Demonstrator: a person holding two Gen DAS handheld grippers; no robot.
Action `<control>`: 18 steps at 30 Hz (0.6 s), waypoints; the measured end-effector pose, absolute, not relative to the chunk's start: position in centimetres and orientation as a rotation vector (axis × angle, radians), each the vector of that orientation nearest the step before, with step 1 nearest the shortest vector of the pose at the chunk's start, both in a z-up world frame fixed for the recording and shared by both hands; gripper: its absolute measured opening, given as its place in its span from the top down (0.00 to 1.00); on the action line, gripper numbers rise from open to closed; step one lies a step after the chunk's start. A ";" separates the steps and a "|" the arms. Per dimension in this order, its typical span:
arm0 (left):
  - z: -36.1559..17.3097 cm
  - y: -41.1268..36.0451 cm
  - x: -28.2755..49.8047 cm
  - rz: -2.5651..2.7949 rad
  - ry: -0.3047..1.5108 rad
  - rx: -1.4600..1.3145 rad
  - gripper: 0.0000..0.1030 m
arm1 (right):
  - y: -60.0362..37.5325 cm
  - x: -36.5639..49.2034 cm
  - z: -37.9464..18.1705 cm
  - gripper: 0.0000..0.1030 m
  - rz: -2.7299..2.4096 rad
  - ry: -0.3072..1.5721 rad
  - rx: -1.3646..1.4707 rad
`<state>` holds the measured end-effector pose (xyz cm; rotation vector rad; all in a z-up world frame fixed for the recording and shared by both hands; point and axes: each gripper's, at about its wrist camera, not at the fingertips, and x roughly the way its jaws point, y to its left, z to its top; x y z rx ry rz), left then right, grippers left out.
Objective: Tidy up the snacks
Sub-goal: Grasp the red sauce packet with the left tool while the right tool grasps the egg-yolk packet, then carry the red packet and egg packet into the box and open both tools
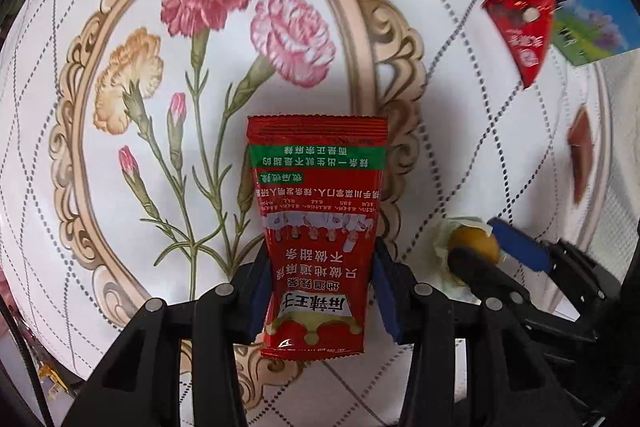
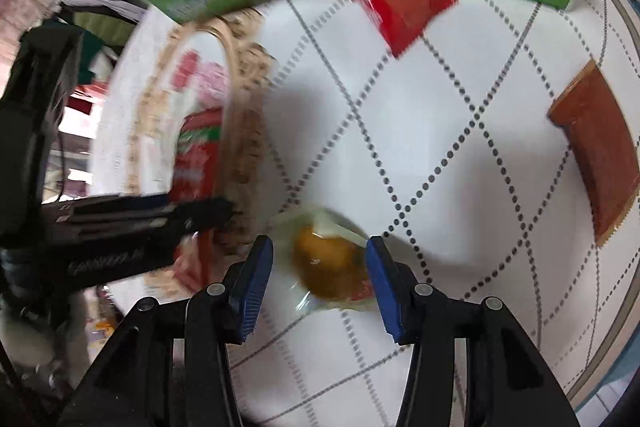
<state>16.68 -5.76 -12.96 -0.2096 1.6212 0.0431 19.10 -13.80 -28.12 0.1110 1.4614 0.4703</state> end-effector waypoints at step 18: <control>0.4 -7.1 18.3 -0.106 1.378 -0.282 0.59 | -15.6 19.4 -18.2 0.58 0.521 1.217 0.097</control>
